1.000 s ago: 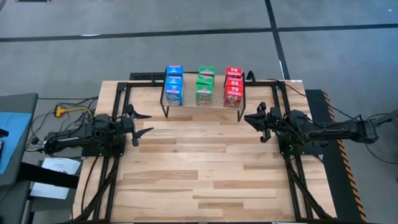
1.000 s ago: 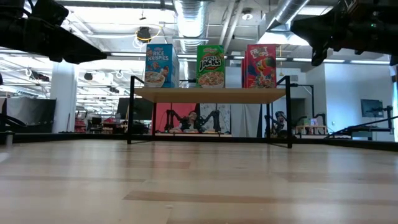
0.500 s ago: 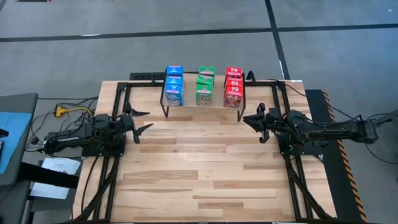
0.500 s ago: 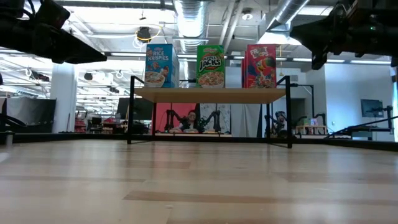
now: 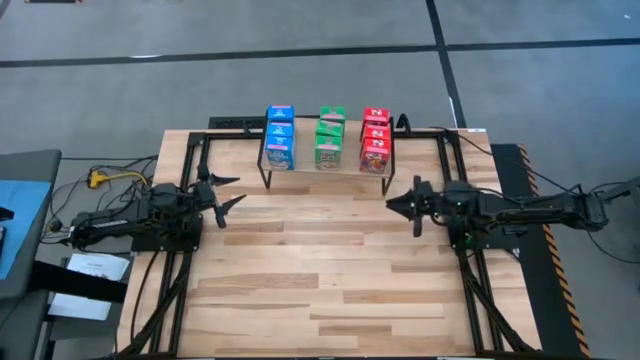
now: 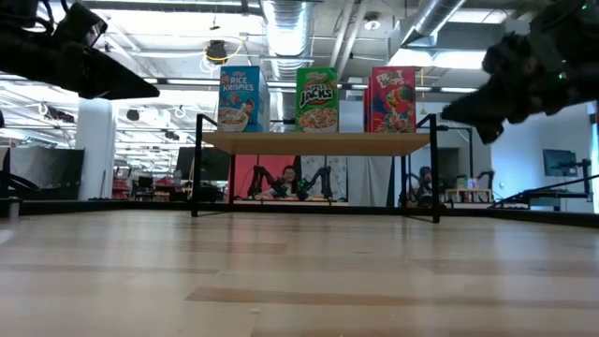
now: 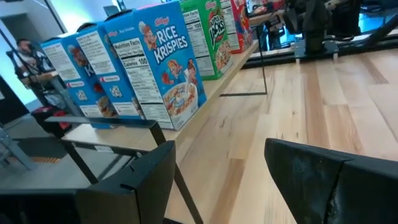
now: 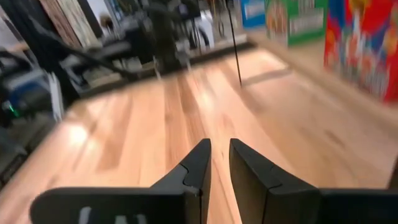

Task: Stack cereal on shelf
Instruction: Return to Home Position

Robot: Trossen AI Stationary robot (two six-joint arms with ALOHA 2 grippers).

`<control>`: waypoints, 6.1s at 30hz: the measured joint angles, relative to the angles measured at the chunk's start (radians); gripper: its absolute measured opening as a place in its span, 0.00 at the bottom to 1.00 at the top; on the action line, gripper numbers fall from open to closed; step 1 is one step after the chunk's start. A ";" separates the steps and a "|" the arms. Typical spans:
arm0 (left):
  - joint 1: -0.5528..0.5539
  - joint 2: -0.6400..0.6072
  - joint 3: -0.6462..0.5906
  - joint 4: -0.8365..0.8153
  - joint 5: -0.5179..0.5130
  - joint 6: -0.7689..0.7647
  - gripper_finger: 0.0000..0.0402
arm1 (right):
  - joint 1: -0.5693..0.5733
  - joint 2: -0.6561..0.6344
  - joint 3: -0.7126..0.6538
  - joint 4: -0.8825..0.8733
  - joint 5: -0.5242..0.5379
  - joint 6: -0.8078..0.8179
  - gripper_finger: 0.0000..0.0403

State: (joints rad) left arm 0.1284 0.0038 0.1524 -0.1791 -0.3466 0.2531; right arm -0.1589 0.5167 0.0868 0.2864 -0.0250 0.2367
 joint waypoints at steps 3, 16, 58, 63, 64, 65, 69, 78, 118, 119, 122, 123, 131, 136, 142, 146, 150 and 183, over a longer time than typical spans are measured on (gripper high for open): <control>0.000 0.000 0.000 -0.025 0.000 -0.003 0.59 | 0.000 0.000 0.000 -0.085 0.000 0.000 0.20; 0.000 0.000 0.000 -0.261 -0.001 -0.013 0.59 | 0.000 -0.002 0.000 -0.334 0.000 0.000 0.20; -0.143 -0.003 -0.010 -0.238 0.000 -0.011 0.59 | 0.028 -0.515 0.000 -0.493 0.000 0.000 0.20; -0.148 -0.003 -0.010 -0.238 0.000 -0.012 0.59 | 0.028 -0.515 0.000 -0.492 0.000 0.000 0.20; -0.148 -0.003 -0.010 -0.238 0.000 -0.012 0.59 | 0.028 -0.515 0.000 -0.492 0.000 0.000 0.20; -0.147 -0.003 -0.010 -0.238 0.000 -0.012 0.59 | 0.028 -0.515 0.000 -0.491 0.000 0.000 0.20; -0.147 -0.002 -0.011 -0.238 0.000 -0.013 0.59 | 0.028 -0.515 0.000 -0.491 0.000 0.000 0.20; -0.147 -0.002 -0.011 -0.239 0.000 -0.013 0.59 | 0.028 -0.515 0.000 -0.491 0.000 0.000 0.20; -0.144 0.000 -0.006 -0.261 0.069 0.050 0.59 | 0.027 -0.514 0.000 -0.494 0.000 0.000 0.20; -0.144 0.000 -0.006 -0.261 0.069 0.050 0.59 | 0.027 -0.514 0.000 -0.494 0.000 0.000 0.20; -0.144 0.000 -0.006 -0.261 0.069 0.050 0.59 | 0.027 -0.514 0.000 -0.494 0.000 0.000 0.20; -0.144 0.000 -0.006 -0.261 0.069 0.050 0.59 | 0.027 -0.514 0.000 -0.494 0.000 0.000 0.20; -0.143 0.000 -0.006 -0.251 -0.018 0.214 0.59 | 0.027 -0.514 0.000 -0.494 0.000 0.000 0.20; -0.144 0.000 -0.006 -0.251 -0.056 0.293 0.59 | 0.027 -0.514 0.000 -0.495 0.000 0.000 0.20; -0.144 0.000 -0.009 -0.094 0.025 0.155 0.59 | 0.027 -0.514 0.000 -0.495 0.000 0.000 0.20; -0.144 0.000 -0.009 0.135 0.126 0.145 0.59 | 0.027 -0.514 0.000 -0.495 0.000 0.000 0.20; -0.144 0.000 -0.009 0.311 0.224 0.119 0.59 | 0.027 -0.514 0.000 -0.495 0.000 0.000 0.20; -0.144 0.035 -0.140 0.224 0.183 0.057 0.59 | 0.027 -0.514 0.000 -0.495 0.000 0.000 0.20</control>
State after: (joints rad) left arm -0.0154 0.0387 0.0120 0.0452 -0.1638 0.3100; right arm -0.1314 0.0025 0.0868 -0.2085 -0.0254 0.2367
